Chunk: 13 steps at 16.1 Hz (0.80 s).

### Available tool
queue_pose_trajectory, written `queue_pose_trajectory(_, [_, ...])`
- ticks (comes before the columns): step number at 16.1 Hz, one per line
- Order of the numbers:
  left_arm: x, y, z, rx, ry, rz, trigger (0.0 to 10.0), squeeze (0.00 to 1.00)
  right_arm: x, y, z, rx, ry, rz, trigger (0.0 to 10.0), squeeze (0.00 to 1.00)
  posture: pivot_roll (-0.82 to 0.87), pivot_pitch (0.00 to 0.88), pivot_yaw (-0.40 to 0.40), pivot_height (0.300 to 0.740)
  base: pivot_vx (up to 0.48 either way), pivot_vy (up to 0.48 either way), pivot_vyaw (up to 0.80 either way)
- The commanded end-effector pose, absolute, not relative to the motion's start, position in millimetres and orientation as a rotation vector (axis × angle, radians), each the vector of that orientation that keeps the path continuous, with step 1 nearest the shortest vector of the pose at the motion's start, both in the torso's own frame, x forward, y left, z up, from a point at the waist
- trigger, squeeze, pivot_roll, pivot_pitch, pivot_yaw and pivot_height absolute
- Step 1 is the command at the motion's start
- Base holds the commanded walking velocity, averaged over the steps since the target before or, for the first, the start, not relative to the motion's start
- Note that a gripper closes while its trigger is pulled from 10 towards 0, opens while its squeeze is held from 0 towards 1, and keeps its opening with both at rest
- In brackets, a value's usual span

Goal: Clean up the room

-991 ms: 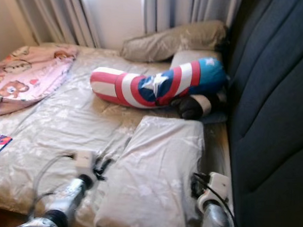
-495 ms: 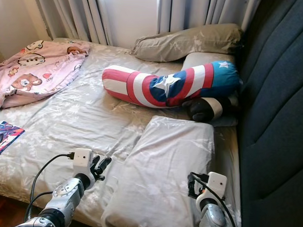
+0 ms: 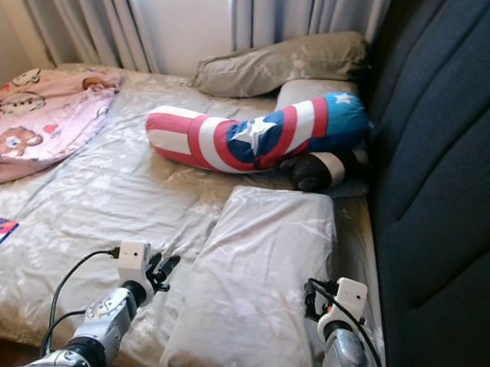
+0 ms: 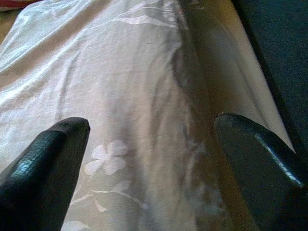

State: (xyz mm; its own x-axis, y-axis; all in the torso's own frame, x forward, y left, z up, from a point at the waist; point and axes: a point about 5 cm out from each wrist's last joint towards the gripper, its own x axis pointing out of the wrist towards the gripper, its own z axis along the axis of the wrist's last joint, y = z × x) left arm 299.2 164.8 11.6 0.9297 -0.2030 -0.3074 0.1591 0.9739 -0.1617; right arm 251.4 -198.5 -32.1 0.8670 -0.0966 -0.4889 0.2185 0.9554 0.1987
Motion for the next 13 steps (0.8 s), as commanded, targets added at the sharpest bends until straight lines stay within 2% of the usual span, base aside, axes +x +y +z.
queue_pose_trajectory(1, [296.8, 164.6, 8.7, -0.132, 0.345, -0.197, 10.0, 0.0, 251.9, -198.9, -31.4, 0.253, 0.489, -0.173, 10.0, 0.0, -0.01, 0.026, -0.031, 0.74, 0.0, 0.0, 0.0])
queue_pose_trajectory(3, [296.5, 163.5, 8.2, -0.13, 0.348, -0.202, 10.0, 0.0, 251.9, -198.9, -31.6, 0.26, 0.492, -0.178, 10.0, 0.0, -0.01, 0.027, -0.031, 0.74, 0.0, 0.0, 0.0])
queue_pose_trajectory(7, [295.9, 161.2, 7.2, -0.126, 0.354, -0.212, 10.0, 0.0, 251.7, -197.7, -32.4, 0.248, 0.505, -0.165, 10.0, 0.0, -0.01, 0.028, -0.03, 0.74, 0.0, 0.0, -0.72])
queue_pose_trajectory(13, [299.9, 159.3, 12.9, -0.134, 0.315, -0.207, 10.0, 0.0, 256.1, -198.1, -27.4, 0.243, 0.464, -0.168, 10.0, 0.0, -0.01, 0.028, -0.031, 0.74, 0.0, 0.0, 0.0])
